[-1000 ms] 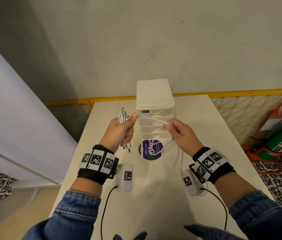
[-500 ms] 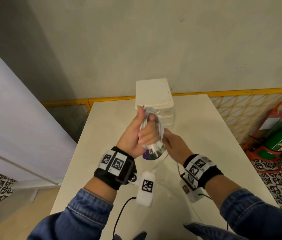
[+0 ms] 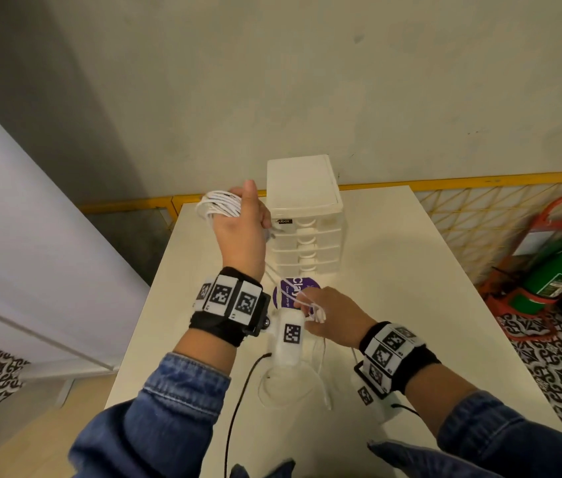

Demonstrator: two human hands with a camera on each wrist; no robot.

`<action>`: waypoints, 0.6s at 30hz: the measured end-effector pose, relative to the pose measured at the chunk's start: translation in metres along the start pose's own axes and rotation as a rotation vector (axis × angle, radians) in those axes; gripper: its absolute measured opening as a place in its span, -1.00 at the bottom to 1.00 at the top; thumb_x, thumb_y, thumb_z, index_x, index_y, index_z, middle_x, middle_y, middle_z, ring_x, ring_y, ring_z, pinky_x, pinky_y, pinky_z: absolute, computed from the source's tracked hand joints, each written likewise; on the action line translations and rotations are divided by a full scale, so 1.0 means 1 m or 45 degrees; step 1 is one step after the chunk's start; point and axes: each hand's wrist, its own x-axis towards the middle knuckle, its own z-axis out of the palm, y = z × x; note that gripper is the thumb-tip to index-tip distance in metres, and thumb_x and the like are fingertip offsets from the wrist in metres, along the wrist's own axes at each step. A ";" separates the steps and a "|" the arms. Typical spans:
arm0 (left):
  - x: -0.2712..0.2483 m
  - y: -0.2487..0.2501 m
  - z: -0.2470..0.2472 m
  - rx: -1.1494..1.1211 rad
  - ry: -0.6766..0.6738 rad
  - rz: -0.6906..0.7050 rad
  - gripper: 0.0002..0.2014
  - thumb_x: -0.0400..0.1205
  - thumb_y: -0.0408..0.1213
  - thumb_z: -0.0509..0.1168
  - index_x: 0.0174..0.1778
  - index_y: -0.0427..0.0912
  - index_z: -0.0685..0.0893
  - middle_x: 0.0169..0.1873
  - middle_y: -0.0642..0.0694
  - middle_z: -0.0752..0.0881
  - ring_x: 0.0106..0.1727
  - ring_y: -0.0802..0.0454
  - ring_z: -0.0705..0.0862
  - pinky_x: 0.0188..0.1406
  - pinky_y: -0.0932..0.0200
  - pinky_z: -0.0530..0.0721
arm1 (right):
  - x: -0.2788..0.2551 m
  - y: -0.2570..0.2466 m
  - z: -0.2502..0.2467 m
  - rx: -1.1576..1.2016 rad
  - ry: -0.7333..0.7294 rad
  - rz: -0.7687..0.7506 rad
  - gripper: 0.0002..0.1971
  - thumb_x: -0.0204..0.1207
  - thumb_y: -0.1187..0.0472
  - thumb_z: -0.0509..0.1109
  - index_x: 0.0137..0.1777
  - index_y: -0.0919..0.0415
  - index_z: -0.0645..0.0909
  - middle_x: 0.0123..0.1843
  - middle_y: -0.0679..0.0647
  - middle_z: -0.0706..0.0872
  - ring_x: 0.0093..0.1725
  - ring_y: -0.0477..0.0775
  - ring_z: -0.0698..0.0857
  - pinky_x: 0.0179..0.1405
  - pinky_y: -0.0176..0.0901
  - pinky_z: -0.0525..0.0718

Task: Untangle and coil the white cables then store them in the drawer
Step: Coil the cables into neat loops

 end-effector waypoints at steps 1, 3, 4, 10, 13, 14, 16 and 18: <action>0.002 -0.001 -0.004 0.173 0.046 0.071 -0.78 0.67 -0.31 0.26 -0.30 -0.13 0.46 -0.60 0.02 0.49 -0.61 0.13 0.44 -0.59 0.23 0.47 | -0.002 -0.003 0.000 0.034 -0.009 -0.027 -0.76 0.44 0.19 0.38 0.10 0.04 0.55 0.05 -0.02 0.66 -0.07 -0.16 0.54 -0.01 -0.27 0.42; 0.007 -0.007 -0.013 0.443 0.052 0.137 -0.85 0.63 -0.28 0.32 -0.25 -0.16 0.53 -0.52 -0.03 0.56 -0.54 0.12 0.53 -0.50 0.17 0.56 | -0.003 -0.008 -0.003 0.078 0.101 -0.121 -0.83 0.45 0.29 0.32 -0.04 0.00 0.55 -0.13 -0.14 0.61 -0.26 -0.25 0.47 -0.17 -0.33 0.40; 0.008 -0.011 -0.019 0.589 -0.004 0.172 -0.84 0.60 -0.22 0.35 -0.24 -0.17 0.56 -0.48 -0.06 0.59 -0.48 0.07 0.56 -0.43 0.09 0.61 | -0.003 -0.011 -0.006 0.062 0.186 -0.194 -0.80 0.44 0.33 0.30 -0.07 -0.01 0.55 -0.21 -0.20 0.57 -0.30 -0.23 0.42 -0.22 -0.38 0.36; -0.009 -0.036 -0.038 1.489 -0.700 0.054 -0.49 0.53 0.14 0.31 -0.51 -0.22 0.46 -0.65 -0.13 0.42 -0.61 -0.04 0.39 -0.53 0.01 0.47 | 0.006 -0.020 -0.042 0.061 0.487 -0.409 -0.73 0.34 0.35 0.30 0.01 0.15 0.68 -0.12 0.04 0.72 -0.12 -0.11 0.52 -0.07 -0.36 0.45; -0.016 -0.036 -0.039 1.300 -0.939 -0.185 -0.44 0.47 0.18 0.38 -0.54 -0.26 0.44 -0.67 -0.14 0.45 -0.67 0.04 0.41 -0.56 0.08 0.44 | 0.003 -0.019 -0.050 0.104 0.533 -0.425 -0.76 0.35 0.31 0.29 -0.03 0.13 0.69 -0.10 -0.07 0.70 -0.06 -0.08 0.59 -0.02 -0.34 0.50; -0.018 -0.036 -0.039 1.293 -1.026 -0.257 -0.44 0.41 0.16 0.45 -0.49 -0.31 0.48 -0.65 -0.12 0.49 -0.67 0.09 0.45 -0.60 0.16 0.44 | 0.002 -0.016 -0.051 0.137 0.549 -0.400 -0.76 0.33 0.34 0.31 -0.03 0.14 0.70 -0.08 -0.09 0.70 -0.03 -0.07 0.61 0.01 -0.35 0.52; -0.021 -0.035 -0.038 1.375 -1.158 -0.282 -0.55 0.34 0.04 0.56 -0.36 -0.29 0.57 -0.53 -0.06 0.58 -0.52 0.10 0.56 -0.61 0.34 0.44 | 0.001 -0.007 -0.051 0.203 0.568 -0.325 -0.71 0.30 0.36 0.35 0.00 0.13 0.71 0.00 -0.09 0.72 0.08 -0.09 0.63 0.11 -0.41 0.52; -0.022 -0.037 -0.039 1.517 -1.134 -0.240 -0.66 0.41 -0.07 0.53 -0.35 -0.17 0.52 -0.47 -0.01 0.57 -0.48 0.11 0.57 -0.68 0.49 0.35 | -0.001 0.003 -0.049 0.191 0.566 -0.279 -0.72 0.36 0.33 0.44 0.06 0.11 0.73 0.11 -0.08 0.74 0.21 -0.09 0.63 0.26 -0.33 0.49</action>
